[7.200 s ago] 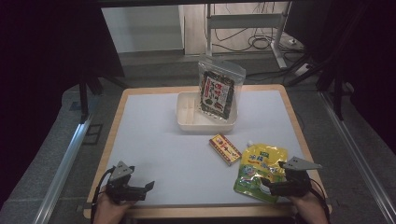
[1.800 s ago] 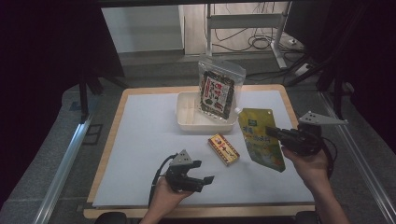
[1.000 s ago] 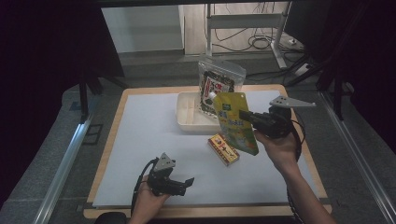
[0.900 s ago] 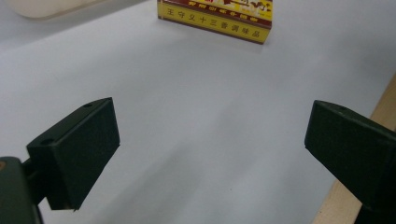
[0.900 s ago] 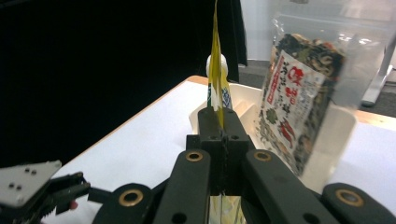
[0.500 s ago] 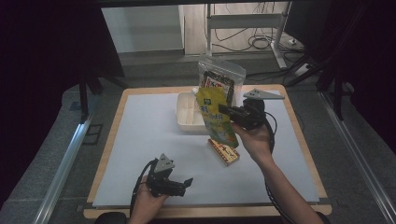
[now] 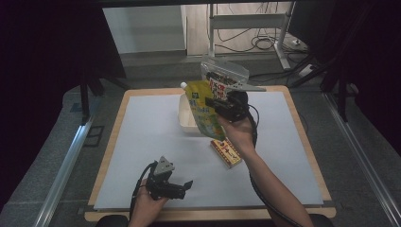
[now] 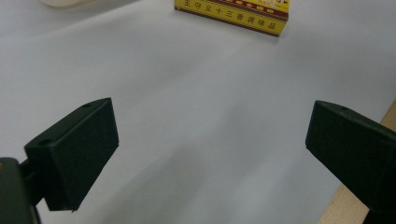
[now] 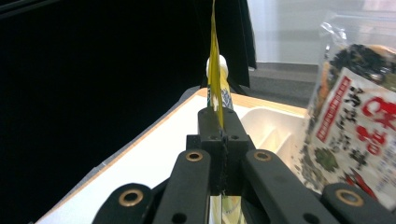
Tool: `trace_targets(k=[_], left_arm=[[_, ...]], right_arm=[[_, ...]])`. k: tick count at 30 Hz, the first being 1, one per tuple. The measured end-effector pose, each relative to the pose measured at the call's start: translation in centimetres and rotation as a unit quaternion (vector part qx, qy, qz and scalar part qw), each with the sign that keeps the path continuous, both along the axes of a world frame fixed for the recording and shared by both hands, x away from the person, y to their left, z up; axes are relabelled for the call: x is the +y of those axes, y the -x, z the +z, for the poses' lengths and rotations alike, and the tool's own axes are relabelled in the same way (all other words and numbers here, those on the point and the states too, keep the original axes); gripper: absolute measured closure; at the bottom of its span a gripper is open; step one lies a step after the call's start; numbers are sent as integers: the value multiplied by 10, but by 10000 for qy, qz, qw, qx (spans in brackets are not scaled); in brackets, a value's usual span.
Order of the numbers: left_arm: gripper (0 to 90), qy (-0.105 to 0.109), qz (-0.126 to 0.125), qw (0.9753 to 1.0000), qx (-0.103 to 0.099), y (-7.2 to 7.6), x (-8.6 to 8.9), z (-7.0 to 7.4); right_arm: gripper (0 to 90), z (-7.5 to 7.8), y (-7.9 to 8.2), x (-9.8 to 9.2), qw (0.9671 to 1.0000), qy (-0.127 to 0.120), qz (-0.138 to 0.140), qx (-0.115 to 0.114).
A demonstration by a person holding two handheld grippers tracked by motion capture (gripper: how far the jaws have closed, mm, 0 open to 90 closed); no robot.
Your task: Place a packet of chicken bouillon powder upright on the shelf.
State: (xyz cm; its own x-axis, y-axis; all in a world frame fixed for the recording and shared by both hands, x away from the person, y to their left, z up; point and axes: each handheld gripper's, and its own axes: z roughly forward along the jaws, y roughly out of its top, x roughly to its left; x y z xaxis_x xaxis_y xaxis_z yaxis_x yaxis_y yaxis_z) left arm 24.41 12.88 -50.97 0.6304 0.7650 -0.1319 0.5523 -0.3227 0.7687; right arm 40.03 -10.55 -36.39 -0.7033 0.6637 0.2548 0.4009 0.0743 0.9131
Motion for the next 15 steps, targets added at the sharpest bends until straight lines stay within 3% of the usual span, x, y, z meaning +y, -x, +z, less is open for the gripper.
trace_targets(k=[15], left_arm=[[24,-25,-45,10000,18,0,-1,-2]], right_arm=[[897,0,-18,29,10000,-40,-70,-31]])
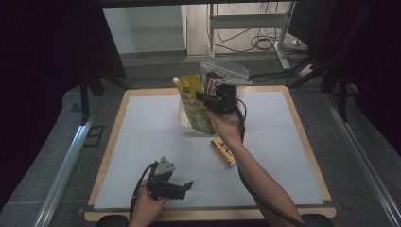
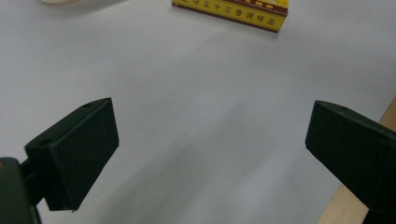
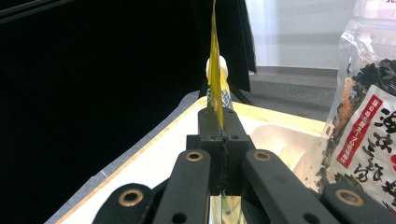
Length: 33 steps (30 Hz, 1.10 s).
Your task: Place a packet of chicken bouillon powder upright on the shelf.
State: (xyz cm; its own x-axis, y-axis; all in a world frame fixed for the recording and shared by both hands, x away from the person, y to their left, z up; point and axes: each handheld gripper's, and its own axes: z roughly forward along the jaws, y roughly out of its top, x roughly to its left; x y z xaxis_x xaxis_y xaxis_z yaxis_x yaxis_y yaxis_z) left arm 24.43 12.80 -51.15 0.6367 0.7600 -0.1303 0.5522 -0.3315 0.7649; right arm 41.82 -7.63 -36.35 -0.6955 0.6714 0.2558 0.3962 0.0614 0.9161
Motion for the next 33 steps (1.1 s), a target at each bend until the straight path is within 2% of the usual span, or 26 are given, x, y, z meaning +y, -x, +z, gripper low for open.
trace_targets(k=[14,20,27,33], left_arm=[[24,-35,-32,10000,18,0,0,-1],[25,-53,-46,10000,25,0,-1,-1],[25,-77,-77,9999,37,0,-2,-2],[25,-101,-90,9999,41,0,-2,-3]], right_arm=[[897,-3,-13,12,9998,4,-203,-14],[897,-4,-15,18,9996,61,-275,-66],[897,-14,-17,24,9993,145,-351,-58],[896,-15,-16,24,9990,234,-360,-103]])
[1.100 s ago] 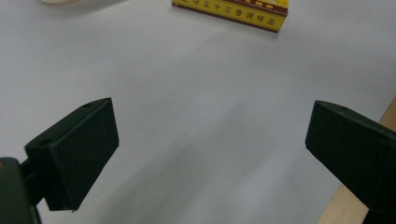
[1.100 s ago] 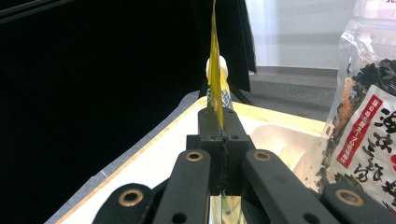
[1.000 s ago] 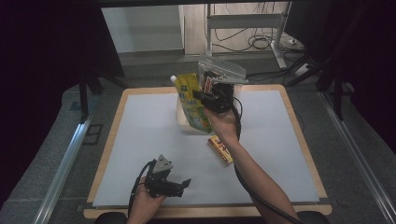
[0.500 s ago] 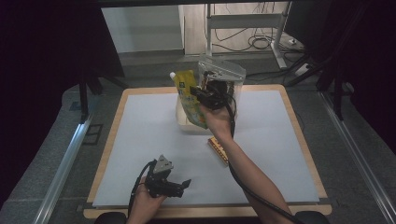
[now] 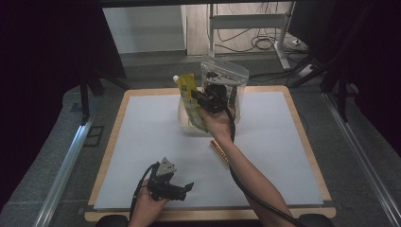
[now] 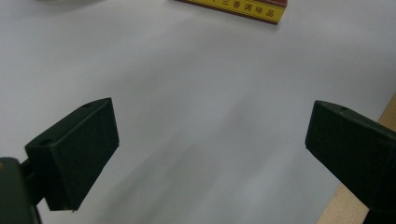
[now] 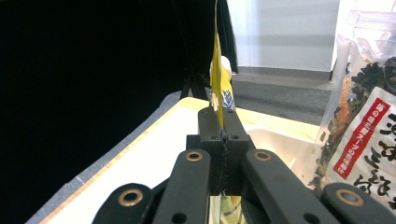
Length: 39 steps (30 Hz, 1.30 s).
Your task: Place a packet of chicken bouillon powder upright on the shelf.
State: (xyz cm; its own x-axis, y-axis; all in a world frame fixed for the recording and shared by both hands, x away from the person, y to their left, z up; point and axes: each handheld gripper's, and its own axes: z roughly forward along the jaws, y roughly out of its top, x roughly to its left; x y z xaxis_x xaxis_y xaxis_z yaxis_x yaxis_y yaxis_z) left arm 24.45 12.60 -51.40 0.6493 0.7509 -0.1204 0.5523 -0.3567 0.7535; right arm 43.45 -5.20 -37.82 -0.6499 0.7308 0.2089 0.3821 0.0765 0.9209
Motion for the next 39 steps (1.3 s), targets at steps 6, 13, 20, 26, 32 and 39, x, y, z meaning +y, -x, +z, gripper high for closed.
trace_targets(k=[6,13,20,26,32,39], left_arm=[[25,-26,-20,10000,8,0,-1,0],[26,-54,-37,10000,9,0,-2,-1],[26,-87,-64,9999,1,0,-3,-1],[26,-61,-46,10000,-7,0,-3,-1],[37,101,56,9999,-78,-4,-4,8],[133,598,408,9972,-205,-15,4,17]], right_arm=[[893,-2,3,1,9999,132,72,-44],[890,-1,6,2,9995,274,154,-55],[889,-1,7,2,9991,360,230,8],[894,-3,7,3,9991,229,307,168],[894,-3,6,3,9991,193,307,207],[894,-2,5,1,9992,182,292,195]])
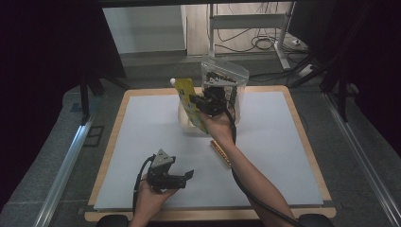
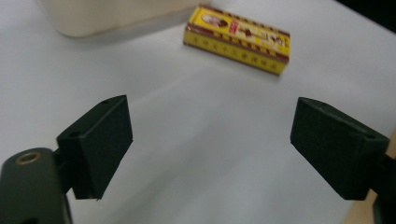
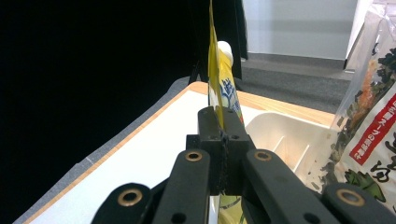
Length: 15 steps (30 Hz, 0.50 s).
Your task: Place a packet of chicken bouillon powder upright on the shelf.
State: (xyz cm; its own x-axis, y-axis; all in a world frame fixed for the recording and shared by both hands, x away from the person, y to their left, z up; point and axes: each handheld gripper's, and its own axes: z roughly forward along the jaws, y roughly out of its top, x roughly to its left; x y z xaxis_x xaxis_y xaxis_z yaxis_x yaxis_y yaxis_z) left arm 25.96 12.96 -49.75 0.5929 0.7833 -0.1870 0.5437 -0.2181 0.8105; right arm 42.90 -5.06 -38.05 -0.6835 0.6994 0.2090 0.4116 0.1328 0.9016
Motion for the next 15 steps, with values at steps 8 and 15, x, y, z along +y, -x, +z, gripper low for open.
trace_targets(k=[8,15], left_arm=[[119,-5,442,9986,-301,-32,-20,11],[70,-52,778,9951,-604,-66,-55,21]], right_arm=[[894,0,0,0,10000,39,-12,-41],[894,2,-3,-2,9999,93,-72,-37]])
